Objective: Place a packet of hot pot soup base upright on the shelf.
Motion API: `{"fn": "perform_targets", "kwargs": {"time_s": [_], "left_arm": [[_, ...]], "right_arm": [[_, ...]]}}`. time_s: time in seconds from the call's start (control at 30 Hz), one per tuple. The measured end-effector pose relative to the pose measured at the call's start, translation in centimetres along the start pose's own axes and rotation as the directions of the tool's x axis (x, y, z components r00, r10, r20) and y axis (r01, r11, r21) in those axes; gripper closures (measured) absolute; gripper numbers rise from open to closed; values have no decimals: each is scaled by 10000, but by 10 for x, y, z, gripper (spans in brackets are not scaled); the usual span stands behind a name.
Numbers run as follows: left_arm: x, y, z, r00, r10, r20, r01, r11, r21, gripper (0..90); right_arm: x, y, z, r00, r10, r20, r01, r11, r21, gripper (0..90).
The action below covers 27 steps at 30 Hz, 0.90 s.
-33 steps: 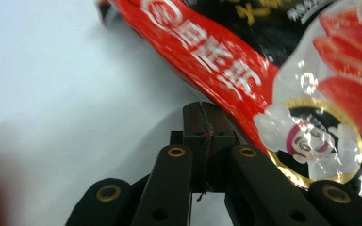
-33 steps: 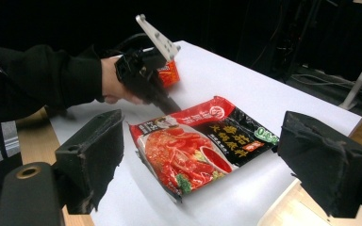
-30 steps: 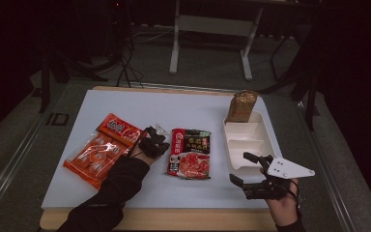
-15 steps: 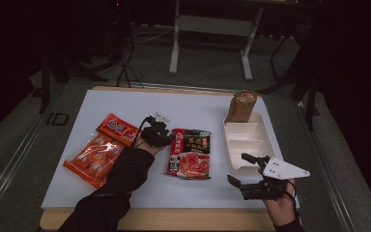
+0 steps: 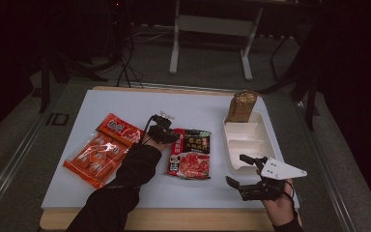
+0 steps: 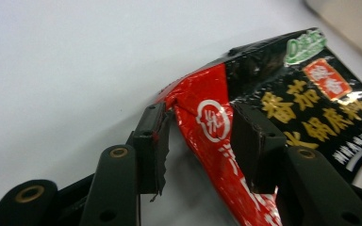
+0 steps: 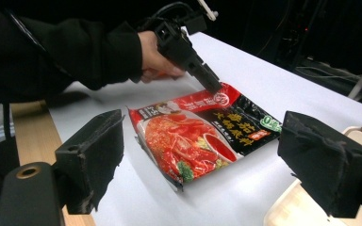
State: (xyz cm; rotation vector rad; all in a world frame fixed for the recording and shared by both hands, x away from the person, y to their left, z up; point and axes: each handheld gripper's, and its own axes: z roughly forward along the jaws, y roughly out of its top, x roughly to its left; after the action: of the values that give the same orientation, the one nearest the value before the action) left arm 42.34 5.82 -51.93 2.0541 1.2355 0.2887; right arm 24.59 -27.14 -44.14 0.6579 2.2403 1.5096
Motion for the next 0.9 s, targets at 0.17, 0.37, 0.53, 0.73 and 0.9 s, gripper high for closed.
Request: {"fn": "perform_targets", "kwargs": {"time_s": [0.17, 0.37, 0.53, 0.73, 0.9], "left_arm": [[6, 2, 5, 9980, -597, 227, 601, 9981, -164, 570], [7, -1, 14, 9963, -835, 199, 832, 9964, 165, 569], [7, -2, 18, 9932, -1076, 451, 1068, 9941, 210, 571], [5, -1, 23, 9906, -1294, 455, 1286, 9915, 189, 614], [-4, -2, 25, 9973, -686, 276, 682, 9976, 149, 769]], "right_arm": [[-1, -2, 0, 10000, -15, 12, 15, 10000, 58, 150], [-1, -2, 1, 10000, -47, -14, 47, 9999, 117, 150], [-1, -2, 1, 10000, -68, -42, 69, 9999, 153, 150], [-1, -2, 4, 9999, -79, -120, 82, 9997, 239, 150], [0, -2, 4, 9998, -102, -152, 107, 9995, 296, 150]]}}
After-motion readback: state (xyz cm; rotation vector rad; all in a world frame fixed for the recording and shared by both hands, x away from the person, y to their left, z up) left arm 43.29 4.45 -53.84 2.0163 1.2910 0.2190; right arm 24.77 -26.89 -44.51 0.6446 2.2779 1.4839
